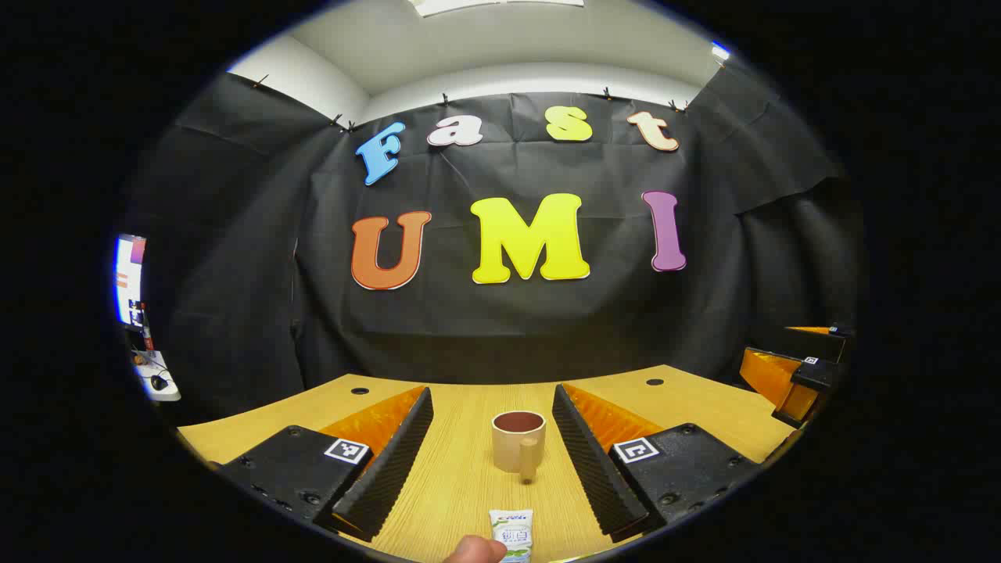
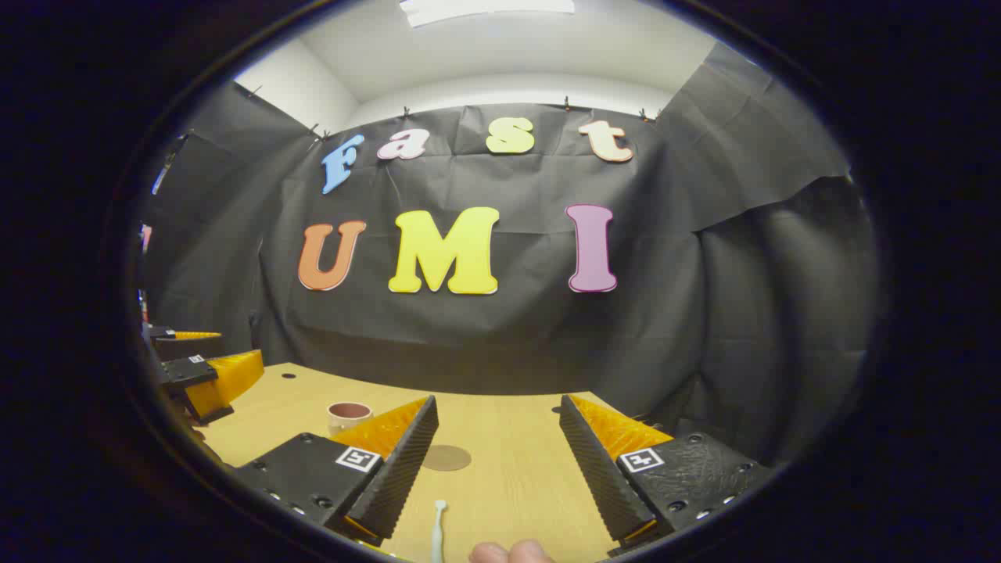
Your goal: Put the toothbrush and toothpaste on the desktop into the cup, then pick up the cup and place it on the coaster on the desktop.
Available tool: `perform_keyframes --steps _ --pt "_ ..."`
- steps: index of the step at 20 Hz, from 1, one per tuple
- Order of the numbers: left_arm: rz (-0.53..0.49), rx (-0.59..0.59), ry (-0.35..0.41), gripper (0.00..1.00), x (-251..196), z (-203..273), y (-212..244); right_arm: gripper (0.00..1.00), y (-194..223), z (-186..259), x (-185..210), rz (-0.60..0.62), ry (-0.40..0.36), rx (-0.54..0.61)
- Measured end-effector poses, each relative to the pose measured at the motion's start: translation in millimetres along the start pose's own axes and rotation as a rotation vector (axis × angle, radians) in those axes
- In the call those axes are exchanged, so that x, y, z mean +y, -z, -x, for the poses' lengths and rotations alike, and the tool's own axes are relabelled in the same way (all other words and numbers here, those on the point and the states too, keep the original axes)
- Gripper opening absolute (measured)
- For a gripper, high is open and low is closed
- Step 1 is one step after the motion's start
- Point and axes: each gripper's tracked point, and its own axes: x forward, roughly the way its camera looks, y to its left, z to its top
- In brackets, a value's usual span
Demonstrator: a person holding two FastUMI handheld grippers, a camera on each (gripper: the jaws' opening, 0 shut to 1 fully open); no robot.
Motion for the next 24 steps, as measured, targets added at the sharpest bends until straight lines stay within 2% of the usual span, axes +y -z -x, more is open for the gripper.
perform_keyframes --steps 17,21,24 --pt "-0.012 0.042 -0.006 0.97 6.0 -0.3 14.4 0.95 11.2 0.1 5.9 -0.013 0.0 0.035" --pt "-0.013 0.122 0.021 0.98 -3.5 8.1 38.5 0.95 25.8 -0.1 -3.5 -0.023 0.011 0.082" --pt "-0.033 0.194 0.006 0.98 2.4 21.0 60.5 0.95 43.8 7.0 1.6 -0.045 -0.023 0.127"
